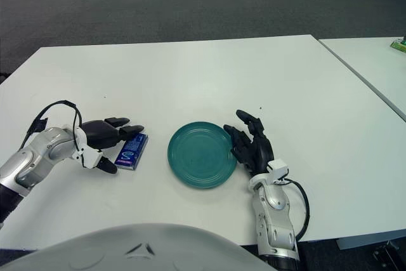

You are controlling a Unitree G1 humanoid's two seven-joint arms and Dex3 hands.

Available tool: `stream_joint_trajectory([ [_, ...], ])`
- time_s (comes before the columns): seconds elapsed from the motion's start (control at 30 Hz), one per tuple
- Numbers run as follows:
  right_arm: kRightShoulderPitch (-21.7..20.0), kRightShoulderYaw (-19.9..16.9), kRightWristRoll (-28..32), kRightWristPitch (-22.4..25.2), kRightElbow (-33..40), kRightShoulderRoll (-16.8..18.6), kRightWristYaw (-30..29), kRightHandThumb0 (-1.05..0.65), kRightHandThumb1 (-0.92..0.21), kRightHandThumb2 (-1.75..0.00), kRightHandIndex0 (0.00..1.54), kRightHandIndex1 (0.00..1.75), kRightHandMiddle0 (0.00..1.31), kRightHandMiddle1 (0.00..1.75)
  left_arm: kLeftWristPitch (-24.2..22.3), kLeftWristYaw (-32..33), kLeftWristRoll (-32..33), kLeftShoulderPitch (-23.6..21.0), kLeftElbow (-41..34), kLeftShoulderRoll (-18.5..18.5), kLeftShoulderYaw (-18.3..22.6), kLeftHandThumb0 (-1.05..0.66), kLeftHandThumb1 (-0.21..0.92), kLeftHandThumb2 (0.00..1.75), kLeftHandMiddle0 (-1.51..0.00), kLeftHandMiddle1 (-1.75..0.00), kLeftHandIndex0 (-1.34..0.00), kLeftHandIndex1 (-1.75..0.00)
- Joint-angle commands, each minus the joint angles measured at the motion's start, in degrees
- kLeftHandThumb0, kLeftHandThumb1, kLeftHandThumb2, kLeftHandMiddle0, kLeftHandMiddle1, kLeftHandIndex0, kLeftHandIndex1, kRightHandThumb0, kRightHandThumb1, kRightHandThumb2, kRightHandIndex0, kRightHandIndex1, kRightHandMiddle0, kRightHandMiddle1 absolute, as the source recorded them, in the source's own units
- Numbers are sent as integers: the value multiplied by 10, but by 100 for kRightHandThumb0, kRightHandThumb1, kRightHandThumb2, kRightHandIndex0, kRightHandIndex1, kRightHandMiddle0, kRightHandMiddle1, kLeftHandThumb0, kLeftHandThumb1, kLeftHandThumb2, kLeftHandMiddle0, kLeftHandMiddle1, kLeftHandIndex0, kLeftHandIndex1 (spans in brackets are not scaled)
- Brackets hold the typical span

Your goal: Put the gum into the plate.

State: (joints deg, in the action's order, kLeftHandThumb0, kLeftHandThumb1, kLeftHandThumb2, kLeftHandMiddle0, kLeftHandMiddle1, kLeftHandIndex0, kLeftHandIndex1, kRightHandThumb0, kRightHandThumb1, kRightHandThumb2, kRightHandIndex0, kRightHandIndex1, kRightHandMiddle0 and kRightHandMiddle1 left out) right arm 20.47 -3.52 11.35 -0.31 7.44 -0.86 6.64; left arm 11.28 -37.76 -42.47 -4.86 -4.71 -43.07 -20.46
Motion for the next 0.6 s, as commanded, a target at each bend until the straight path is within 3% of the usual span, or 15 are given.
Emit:
stream_joint_trajectory([
  [0.0,34,6,1,57,-38,4,-3,-48,-92,-61,47,52,0,81,-1,14,-16,-7,19,1,-7,-105,92,34,0,0,0,0],
  [0.57,35,4,1,60,-35,5,-10,-46,-92,-61,47,53,0,83,-19,61,-52,-7,56,24,-22,-105,92,31,0,0,0,0],
])
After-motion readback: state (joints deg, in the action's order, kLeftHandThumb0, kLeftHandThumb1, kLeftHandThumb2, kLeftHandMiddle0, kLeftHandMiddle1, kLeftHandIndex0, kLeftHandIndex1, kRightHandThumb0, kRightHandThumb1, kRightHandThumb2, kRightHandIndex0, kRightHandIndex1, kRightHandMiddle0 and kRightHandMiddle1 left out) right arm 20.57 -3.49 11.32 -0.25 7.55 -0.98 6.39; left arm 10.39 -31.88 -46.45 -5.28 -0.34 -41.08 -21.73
